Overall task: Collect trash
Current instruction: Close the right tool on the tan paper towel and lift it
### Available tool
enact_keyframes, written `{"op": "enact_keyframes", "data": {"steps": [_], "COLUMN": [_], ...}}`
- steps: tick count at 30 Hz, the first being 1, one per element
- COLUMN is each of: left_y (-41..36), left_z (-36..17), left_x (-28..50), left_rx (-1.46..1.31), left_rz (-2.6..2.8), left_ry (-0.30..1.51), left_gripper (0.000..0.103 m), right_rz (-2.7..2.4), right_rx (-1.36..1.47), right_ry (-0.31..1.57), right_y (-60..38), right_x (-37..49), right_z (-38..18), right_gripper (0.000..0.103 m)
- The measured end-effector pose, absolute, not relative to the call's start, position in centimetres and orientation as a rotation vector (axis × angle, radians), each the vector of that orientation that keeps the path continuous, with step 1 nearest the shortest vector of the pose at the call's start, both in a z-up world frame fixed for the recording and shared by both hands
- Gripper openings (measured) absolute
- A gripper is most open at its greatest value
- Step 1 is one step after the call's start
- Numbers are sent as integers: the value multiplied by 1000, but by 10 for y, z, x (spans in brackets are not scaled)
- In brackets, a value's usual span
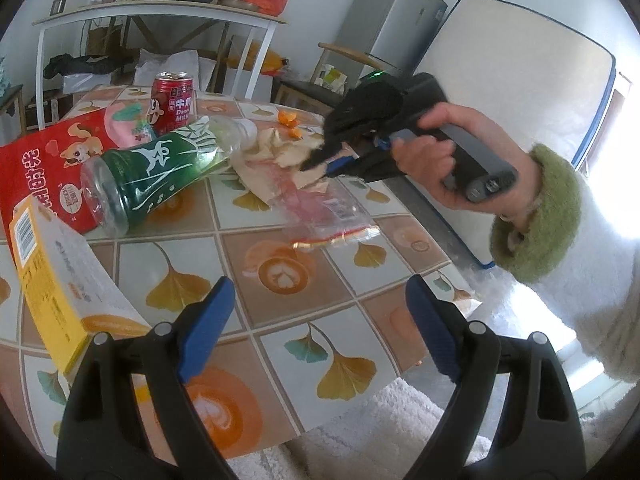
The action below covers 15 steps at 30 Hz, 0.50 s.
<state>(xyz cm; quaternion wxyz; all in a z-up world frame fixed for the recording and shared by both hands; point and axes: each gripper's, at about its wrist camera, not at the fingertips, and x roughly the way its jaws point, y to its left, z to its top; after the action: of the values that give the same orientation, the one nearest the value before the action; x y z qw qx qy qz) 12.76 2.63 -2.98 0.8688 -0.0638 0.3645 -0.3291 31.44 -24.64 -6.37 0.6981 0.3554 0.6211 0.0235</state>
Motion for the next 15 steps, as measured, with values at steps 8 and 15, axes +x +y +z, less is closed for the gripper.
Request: {"op": "enact_keyframes", "data": {"steps": [8,15], "left_y": [-3,-35], "left_z": [-37,-42], "left_x": [133,144], "left_rx": [-67,29], "left_rz": [-641,-586], "left_ry": [750,756], "left_gripper": [78,78], "right_rz": [120,187], "right_rx": [728,661], "right_ry": [1245,1081], "right_y": [-255,-265], "right_x": [282,248], "right_z": [-37,2], "right_gripper": [5,5]}}
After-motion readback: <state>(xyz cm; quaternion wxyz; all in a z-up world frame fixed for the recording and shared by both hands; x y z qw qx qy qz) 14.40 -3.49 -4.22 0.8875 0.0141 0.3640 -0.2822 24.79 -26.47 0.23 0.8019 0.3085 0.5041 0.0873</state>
